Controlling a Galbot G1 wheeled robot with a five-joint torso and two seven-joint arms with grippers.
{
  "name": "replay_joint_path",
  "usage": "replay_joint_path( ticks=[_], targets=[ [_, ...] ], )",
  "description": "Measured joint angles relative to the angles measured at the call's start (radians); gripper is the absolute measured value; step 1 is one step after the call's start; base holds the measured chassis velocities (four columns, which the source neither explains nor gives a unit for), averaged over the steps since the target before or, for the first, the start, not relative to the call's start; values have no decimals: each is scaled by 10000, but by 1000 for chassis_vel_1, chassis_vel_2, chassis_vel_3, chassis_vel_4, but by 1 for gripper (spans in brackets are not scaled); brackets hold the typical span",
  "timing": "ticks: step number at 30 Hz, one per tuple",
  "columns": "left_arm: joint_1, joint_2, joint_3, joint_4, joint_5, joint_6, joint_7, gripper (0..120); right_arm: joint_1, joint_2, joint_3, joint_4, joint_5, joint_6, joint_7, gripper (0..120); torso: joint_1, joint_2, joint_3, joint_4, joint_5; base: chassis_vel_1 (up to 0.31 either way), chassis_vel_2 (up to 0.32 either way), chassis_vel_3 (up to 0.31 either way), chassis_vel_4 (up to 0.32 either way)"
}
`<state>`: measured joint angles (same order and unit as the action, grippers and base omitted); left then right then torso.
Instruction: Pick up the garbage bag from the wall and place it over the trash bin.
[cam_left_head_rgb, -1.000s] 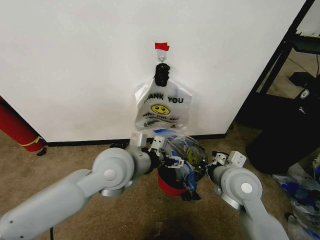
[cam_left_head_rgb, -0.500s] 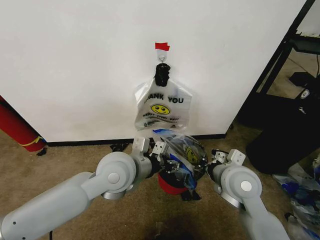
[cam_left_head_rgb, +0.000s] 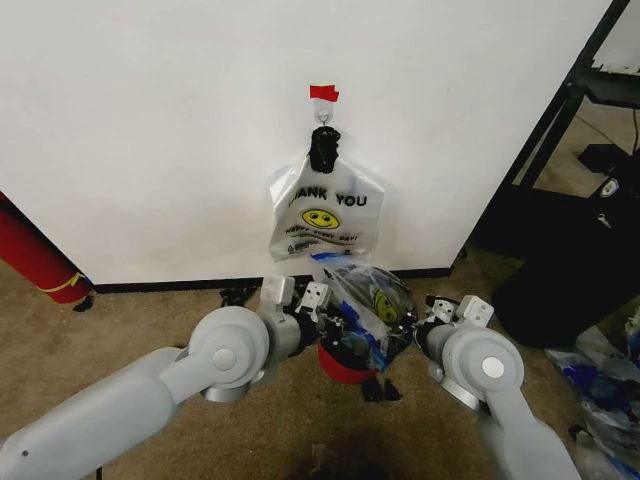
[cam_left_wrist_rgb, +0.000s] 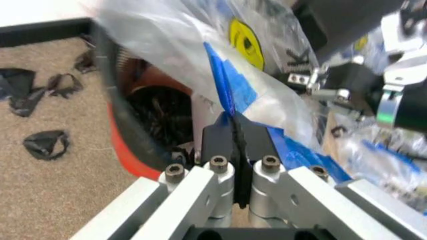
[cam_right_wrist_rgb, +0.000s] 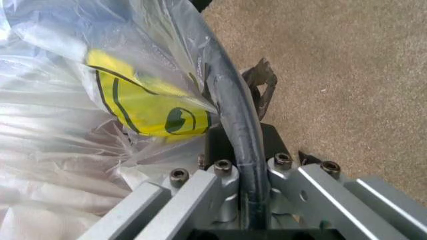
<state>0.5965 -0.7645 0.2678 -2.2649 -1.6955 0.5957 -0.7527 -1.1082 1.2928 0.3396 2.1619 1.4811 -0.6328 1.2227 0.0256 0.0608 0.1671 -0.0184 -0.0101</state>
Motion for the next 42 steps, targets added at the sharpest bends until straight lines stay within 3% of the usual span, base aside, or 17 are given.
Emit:
replay_joint_path(
  ticks=[5,10,17,27,33,38,42],
  targets=[
    [2179,676,-1843,-813,419,-119,480,0,231,-3,75,-145,98,120,-21,0,0,0,-1,5,-1,0,0,0,0],
    [3455,895,-2589,-1138,999,-187,681,0,401,-29,140,-190,237,194,-20,0,0,0,-1,5,-1,0,0,0,0],
    [3986,484,-2490,-1029,1684,-229,750,0,521,70,221,-99,554,304,28,0,0,0,-1,3,1,0,0,0,0],
    [3959,-107,-1520,850,3590,-527,1207,0,532,245,293,159,1105,437,223,0,0,0,0,1,1,0,0,0,0],
    [3994,-660,-1217,1562,4468,-770,1342,0,595,271,238,177,1125,449,250,0,0,0,0,3,0,0,0,0,0],
    [4028,-832,-1300,1548,4466,-746,1289,0,527,285,223,161,1105,438,271,0,1,0,0,2,0,0,0,0,0],
    [4159,-734,-1614,1307,4250,-417,1281,13,459,287,246,115,1062,411,245,0,0,0,-1,2,1,0,0,0,0]
  ],
)
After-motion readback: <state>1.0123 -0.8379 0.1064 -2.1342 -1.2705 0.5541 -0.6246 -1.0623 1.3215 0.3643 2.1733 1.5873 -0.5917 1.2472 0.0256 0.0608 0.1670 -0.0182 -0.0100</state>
